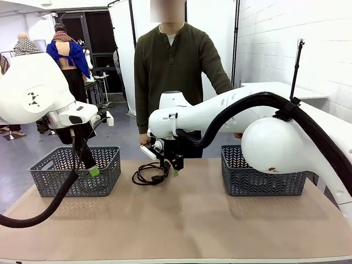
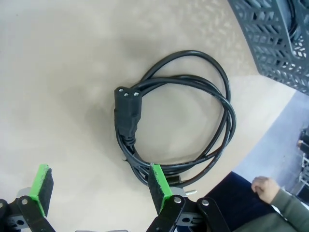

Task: Organize the cables according to human instructions.
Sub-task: Pick up a bundle of cables and place it in the basket indicated by the human.

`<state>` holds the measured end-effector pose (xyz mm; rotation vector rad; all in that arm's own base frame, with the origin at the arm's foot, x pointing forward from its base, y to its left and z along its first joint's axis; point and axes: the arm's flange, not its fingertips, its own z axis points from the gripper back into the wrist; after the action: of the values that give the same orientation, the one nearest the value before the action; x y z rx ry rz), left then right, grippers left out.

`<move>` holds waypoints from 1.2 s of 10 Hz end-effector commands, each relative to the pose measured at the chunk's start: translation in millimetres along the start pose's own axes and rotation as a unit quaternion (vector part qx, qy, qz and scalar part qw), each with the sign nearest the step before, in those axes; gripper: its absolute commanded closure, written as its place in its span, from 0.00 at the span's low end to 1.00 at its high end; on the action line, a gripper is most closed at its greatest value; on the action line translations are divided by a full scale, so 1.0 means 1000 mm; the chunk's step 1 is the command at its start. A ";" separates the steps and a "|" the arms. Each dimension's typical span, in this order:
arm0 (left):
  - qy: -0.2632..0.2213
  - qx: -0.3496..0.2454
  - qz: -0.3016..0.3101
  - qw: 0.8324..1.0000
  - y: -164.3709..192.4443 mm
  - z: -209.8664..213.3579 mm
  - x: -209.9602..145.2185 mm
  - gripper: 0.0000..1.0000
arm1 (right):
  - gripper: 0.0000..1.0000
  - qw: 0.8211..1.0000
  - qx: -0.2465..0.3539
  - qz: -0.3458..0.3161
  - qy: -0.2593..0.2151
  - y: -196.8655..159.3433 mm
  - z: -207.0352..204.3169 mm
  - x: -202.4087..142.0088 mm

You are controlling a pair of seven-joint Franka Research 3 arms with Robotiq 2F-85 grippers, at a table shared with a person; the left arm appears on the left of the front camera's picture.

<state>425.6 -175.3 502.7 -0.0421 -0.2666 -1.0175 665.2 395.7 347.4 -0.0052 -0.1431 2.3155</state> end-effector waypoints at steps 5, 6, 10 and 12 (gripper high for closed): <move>0.001 -0.001 0.000 1.000 0.000 0.002 0.000 0.00 | 0.00 0.999 0.022 0.032 -0.008 -0.024 -0.012 0.001; 0.001 -0.001 0.000 1.000 0.000 0.002 0.000 0.00 | 0.00 0.999 0.025 0.034 -0.009 -0.026 -0.015 0.001; 0.001 -0.001 0.000 1.000 0.000 0.002 0.000 0.00 | 0.00 0.999 0.035 0.036 -0.008 -0.033 -0.025 0.000; 0.001 -0.001 0.000 1.000 0.000 0.002 0.000 0.00 | 0.00 0.998 0.045 0.032 -0.009 -0.034 -0.029 -0.002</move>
<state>425.6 -175.3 502.7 -0.0421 -0.2666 -1.0175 672.4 409.0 318.2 0.0697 -0.0797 2.3596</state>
